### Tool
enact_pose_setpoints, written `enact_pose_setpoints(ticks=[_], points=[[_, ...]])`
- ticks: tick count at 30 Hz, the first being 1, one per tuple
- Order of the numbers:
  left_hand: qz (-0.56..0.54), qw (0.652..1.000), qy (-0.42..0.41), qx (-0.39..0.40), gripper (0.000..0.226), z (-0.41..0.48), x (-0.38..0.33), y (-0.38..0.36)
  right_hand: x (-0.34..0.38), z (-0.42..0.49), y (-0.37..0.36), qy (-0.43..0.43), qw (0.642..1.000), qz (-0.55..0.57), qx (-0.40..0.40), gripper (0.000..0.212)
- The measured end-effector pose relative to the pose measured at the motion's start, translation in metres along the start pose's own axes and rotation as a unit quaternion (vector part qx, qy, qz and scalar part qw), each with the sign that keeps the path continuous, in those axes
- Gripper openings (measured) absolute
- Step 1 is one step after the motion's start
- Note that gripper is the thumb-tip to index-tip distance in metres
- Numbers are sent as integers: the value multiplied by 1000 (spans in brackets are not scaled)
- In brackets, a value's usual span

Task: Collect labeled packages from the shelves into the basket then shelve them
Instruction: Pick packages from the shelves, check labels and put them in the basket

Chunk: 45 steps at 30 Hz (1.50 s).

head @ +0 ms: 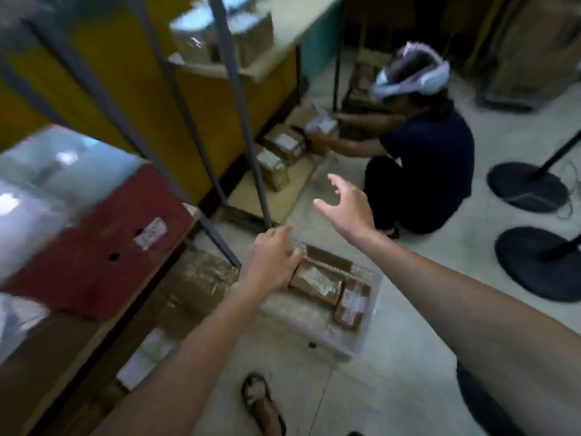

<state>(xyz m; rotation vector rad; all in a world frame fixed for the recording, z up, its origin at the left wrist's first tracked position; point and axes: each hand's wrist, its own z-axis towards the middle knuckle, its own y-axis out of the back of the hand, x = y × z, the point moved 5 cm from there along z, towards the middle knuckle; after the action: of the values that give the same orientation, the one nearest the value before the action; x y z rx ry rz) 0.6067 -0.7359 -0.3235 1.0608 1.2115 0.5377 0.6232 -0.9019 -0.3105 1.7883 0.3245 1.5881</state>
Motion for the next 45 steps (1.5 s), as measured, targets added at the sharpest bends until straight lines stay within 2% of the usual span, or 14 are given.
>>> enact_pose_setpoints(ticks=[4, 10, 14, 20, 25, 28, 30, 33, 35, 38, 40, 43, 45], points=[[3, 989, 1, -145, 50, -37, -25, 142, 158, -23, 51, 185, 982, -45, -12, 60], [54, 944, 2, -325, 46, -143, -9, 338, 369, -102, 66, 388, 919, -28, -53, 55], [101, 906, -3, -410, 38, -239, 15, 425, 476, -170, 40, 484, 874, 6, -50, 54], [244, 855, 31, -457, 38, -353, 59, 508, 588, -276, -15, 561, 824, 80, -26, 53], [263, 832, 144, -467, 42, -425, 124, 555, 642, -338, -68, 616, 779, 106, 42, 56], [230, 808, 207, -501, 44, -472, 168, 568, 662, -365, -110, 635, 758, 71, 130, 70], [212, 812, 234, -491, 45, -494, 195, 563, 669, -383, -145, 635, 745, 12, 206, 81], [154, 839, 242, -462, 43, -507, 225, 546, 670, -406, -185, 641, 722, -39, 257, 75], [123, 837, 234, -479, 39, -508, 234, 542, 674, -409, -194, 648, 718, -35, 253, 68], [125, 831, 230, -491, 38, -506, 241, 543, 679, -408, -198, 647, 711, -47, 270, 69], [78, 842, 207, -492, 47, -508, 246, 539, 679, -410, -196, 652, 706, -45, 272, 67], [-25, 875, 165, -454, 81, -522, 250, 523, 677, -415, -187, 647, 709, -15, 278, 64], [20, 886, 196, -420, 104, -542, 259, 515, 683, -418, -173, 632, 711, 5, 309, 59]])
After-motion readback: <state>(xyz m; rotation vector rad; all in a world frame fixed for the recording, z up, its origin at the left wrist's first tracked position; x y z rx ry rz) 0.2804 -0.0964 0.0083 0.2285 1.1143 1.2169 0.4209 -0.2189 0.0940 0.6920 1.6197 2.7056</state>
